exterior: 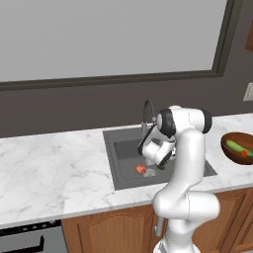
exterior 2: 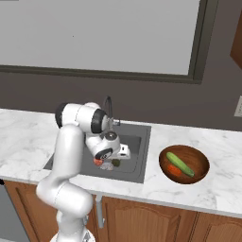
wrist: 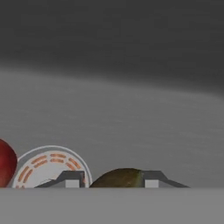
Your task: There is a mixed pile of frozen fruits and vegetables on the counter. Locate all the frozen vegetables and place the items in a bowl on the counter. Take all the frozen fruits and defrost them in a running sink.
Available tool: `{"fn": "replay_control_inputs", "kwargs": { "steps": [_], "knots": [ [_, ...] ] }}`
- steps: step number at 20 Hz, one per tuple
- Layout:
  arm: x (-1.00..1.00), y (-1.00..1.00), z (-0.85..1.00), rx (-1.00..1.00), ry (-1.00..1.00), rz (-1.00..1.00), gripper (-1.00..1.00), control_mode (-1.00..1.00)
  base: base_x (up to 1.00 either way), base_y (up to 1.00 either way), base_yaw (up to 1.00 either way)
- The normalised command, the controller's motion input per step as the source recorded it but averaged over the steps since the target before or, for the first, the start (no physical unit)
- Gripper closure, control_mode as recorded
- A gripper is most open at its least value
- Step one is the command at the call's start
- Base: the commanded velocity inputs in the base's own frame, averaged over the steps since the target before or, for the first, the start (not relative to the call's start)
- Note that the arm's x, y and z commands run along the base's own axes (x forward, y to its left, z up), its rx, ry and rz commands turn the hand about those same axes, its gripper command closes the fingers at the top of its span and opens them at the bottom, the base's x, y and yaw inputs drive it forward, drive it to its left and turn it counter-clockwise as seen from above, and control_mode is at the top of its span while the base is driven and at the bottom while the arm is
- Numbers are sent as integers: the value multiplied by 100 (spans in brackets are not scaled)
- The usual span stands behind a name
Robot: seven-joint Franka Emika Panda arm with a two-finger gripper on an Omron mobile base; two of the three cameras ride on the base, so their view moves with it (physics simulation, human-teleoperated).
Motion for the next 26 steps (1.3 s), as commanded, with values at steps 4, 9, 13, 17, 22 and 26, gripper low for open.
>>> {"fn": "replay_control_inputs", "kwargs": {
  "steps": [4,9,13,17,22,26],
  "knots": [
    [0,-4,0,0,0,0,-100,-100,0,0,0],
    [-4,-2,44,0,-9,0,-100,-100,0,0,0],
    [-17,0,73,0,-16,-1,-100,-100,0,0,0],
    [-16,-15,81,0,-3,-7,-100,-100,0,0,0],
    [-24,-24,84,2,1,-7,-100,-100,0,0,0],
    [-28,-16,80,1,0,-3,-100,-100,0,0,0]
  ]
}}
